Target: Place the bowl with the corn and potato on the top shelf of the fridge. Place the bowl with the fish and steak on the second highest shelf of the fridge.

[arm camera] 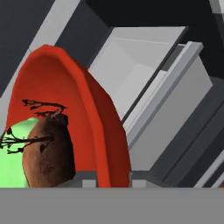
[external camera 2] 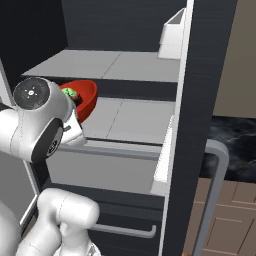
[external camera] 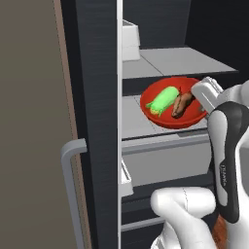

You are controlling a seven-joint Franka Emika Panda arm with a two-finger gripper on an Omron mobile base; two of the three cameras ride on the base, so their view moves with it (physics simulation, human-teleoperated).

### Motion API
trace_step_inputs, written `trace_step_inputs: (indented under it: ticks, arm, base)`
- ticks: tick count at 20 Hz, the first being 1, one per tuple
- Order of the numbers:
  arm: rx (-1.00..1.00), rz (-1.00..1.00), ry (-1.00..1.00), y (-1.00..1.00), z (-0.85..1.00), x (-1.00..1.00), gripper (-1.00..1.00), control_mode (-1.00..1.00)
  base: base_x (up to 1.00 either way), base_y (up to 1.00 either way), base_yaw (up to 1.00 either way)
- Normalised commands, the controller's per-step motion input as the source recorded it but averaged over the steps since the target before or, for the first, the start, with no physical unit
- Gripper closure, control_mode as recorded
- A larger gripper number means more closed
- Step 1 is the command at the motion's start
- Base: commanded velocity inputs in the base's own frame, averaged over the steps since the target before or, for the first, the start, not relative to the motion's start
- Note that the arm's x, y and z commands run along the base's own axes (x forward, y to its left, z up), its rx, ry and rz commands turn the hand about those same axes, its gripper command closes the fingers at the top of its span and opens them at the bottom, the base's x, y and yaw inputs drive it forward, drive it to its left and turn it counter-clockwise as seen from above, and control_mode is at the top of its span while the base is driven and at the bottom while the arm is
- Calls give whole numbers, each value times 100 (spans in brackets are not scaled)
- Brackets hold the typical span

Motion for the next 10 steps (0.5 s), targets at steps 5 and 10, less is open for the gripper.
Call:
trace_step_inputs:
  ticks: [5,10]
  arm:
    - [17,-11,0,0,85,5,100,-100]
    - [21,-2,-2,0,19,4,100,-100]
  base:
    - [0,0,0]
    - [0,0,0]
